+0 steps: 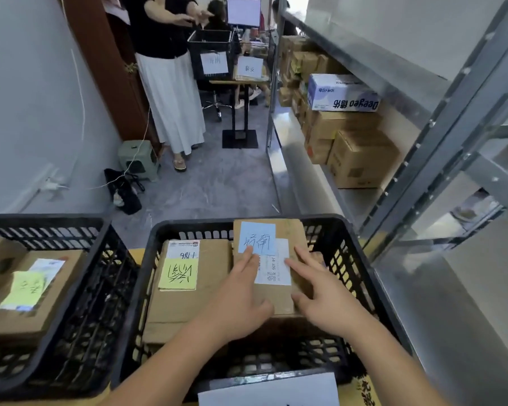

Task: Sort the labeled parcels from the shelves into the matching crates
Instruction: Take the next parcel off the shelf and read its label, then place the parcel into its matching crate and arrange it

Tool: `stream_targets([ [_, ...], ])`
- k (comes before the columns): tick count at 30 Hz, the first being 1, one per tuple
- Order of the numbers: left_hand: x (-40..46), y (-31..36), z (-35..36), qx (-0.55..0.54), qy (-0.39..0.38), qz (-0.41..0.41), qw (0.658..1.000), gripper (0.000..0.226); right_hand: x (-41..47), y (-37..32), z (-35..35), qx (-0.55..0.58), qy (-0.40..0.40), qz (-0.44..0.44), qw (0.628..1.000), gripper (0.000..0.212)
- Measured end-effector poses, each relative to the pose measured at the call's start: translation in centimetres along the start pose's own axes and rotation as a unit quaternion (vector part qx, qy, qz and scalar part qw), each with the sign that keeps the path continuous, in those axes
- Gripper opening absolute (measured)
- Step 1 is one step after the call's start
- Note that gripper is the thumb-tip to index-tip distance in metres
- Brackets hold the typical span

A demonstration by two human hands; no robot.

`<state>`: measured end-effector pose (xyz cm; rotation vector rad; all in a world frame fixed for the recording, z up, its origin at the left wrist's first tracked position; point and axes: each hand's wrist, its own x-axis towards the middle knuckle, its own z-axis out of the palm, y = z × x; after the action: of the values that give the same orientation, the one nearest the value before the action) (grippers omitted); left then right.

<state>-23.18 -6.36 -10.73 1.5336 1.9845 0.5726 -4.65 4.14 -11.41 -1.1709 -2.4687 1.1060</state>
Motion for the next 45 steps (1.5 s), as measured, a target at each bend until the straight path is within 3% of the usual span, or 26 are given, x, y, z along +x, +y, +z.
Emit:
stream_targets([
  [12,1.4,-0.1,0.6,0.041,0.005,-0.101,0.994,0.093,3.5,1.2,0.4,-0.011,-0.062,-0.011,0.998,0.068],
  [16,1.4,0.2,0.5,0.109,0.015,-0.133,0.985,0.092,3.6,0.9,0.9,-0.016,-0.057,-0.004,0.998,0.066],
  [22,1.5,0.3,0.0,0.150,0.005,-0.123,0.981,0.090,2.7,0.4,0.6,-0.030,-0.076,0.037,0.996,0.066],
  [28,0.5,0.4,-0.8,0.195,-0.012,-0.026,0.980,0.083,0.2,-1.0,0.0,-0.054,-0.015,0.046,0.997,0.075],
  [33,-0.2,1.3,-1.1,0.215,-0.033,0.085,0.972,0.076,-4.5,-2.4,-0.3,-0.101,0.060,0.092,0.989,0.067],
  [41,-2.9,4.7,0.9,0.224,-0.082,0.242,0.940,0.077,-15.3,-4.1,0.6,-0.128,0.160,0.244,0.948,0.069],
  [45,-5.2,8.3,4.2,0.236,-0.101,0.336,0.906,0.076,-22.5,-3.7,1.0,-0.107,0.202,0.314,0.922,0.070],
])
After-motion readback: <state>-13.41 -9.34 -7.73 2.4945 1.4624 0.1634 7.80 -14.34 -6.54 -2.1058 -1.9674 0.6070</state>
